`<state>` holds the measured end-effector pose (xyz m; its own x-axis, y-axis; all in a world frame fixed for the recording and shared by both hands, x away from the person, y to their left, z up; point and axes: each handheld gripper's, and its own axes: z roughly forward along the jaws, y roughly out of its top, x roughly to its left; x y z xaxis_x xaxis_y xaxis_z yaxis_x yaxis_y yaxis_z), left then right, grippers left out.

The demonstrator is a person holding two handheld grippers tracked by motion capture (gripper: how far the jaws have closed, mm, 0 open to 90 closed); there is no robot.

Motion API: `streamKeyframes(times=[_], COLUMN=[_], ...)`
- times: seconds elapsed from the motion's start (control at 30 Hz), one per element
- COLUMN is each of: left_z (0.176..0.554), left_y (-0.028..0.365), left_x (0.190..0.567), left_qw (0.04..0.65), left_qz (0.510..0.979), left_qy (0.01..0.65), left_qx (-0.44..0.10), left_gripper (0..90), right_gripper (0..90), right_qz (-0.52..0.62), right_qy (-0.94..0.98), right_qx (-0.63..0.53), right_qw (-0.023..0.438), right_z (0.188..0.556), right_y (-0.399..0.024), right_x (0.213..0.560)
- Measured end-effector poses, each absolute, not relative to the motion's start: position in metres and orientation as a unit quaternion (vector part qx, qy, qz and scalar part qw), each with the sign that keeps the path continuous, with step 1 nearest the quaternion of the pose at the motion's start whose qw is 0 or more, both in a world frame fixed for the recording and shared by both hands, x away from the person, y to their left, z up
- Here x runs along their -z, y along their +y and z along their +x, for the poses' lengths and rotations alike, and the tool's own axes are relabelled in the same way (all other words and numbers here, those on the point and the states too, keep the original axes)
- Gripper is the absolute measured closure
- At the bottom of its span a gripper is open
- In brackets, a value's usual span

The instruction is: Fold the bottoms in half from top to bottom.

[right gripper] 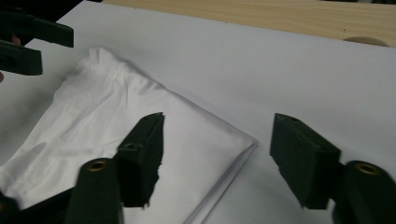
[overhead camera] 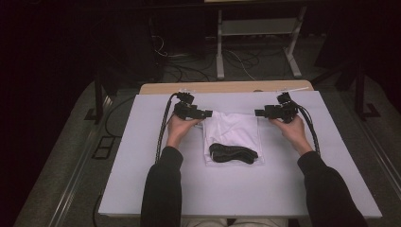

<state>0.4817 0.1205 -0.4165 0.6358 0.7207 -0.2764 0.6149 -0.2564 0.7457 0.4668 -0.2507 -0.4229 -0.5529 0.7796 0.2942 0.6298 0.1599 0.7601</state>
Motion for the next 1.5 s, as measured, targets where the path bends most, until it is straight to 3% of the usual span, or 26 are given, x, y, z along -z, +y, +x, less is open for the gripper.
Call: streamKeyframes(times=[0.07, 0.2, 0.6, 1.5], left_z=[0.479, 0.473, 0.448, 0.388], left_y=[0.121, 0.125, 0.147, 0.17], left_x=[0.415, 0.408, 0.393, 0.387], left_qw=[0.441, 0.454, 0.475, 0.493], left_qz=[0.79, 0.789, 0.782, 0.781], left_qy=[0.422, 0.41, 0.394, 0.372], left_qx=[-0.056, -0.058, -0.092, -0.095], left_gripper=[0.3, 0.0, 0.0, 0.0], right_gripper=[22.6, 0.0, 0.0, 0.0], right_qz=[0.466, 0.462, 0.455, 0.427], right_qy=[0.759, 0.765, 0.771, 0.772], right_qx=[-0.448, -0.442, -0.436, -0.46], right_qw=[0.083, 0.078, 0.084, 0.095], right_z=[0.465, 0.459, 0.435, 0.373], right_y=[-0.251, -0.252, -0.26, -0.274], right_x=[0.421, 0.419, 0.409, 0.398])
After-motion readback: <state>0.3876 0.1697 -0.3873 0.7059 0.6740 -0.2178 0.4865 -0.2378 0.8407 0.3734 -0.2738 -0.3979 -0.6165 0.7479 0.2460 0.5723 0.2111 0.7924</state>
